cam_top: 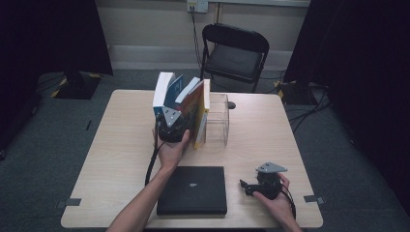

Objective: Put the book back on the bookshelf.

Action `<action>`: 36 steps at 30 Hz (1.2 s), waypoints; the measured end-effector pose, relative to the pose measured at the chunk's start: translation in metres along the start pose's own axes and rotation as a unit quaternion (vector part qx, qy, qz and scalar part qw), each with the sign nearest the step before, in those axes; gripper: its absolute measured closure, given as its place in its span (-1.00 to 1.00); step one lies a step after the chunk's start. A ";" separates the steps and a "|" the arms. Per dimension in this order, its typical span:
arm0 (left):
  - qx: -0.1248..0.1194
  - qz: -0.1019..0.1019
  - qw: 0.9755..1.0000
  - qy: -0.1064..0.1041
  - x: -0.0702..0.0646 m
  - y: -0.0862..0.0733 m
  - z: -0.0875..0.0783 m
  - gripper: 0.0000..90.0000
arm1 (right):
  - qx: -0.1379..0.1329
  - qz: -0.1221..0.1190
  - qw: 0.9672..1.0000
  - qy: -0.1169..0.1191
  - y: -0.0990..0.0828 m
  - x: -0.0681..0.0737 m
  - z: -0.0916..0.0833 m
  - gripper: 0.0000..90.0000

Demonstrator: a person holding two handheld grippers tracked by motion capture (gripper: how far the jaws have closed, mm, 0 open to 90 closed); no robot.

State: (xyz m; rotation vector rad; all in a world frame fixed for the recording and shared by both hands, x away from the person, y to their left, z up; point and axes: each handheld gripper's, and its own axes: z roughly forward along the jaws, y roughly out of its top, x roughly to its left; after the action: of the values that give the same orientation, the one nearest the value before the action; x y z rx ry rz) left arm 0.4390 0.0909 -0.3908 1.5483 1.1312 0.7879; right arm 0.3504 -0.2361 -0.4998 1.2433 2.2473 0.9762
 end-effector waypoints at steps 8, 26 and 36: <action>0.014 -0.007 1.000 -0.010 0.007 -0.003 -0.008 0.63 | 0.000 0.000 1.000 0.000 0.000 0.000 0.000 -0.71; 0.030 0.011 0.999 -0.035 0.004 0.003 -0.043 0.49 | 0.000 0.002 1.000 -0.002 0.000 0.001 0.000 -0.71; 0.065 0.011 0.996 -0.063 0.004 0.022 -0.053 0.42 | 0.000 0.003 1.000 -0.003 0.001 0.001 0.000 -0.71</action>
State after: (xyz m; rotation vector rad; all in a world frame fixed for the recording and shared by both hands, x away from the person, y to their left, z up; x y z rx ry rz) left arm 0.3991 0.1122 -0.3556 1.6966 1.0926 0.6315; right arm 0.3504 -0.2346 -0.4997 1.2534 2.2402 0.9726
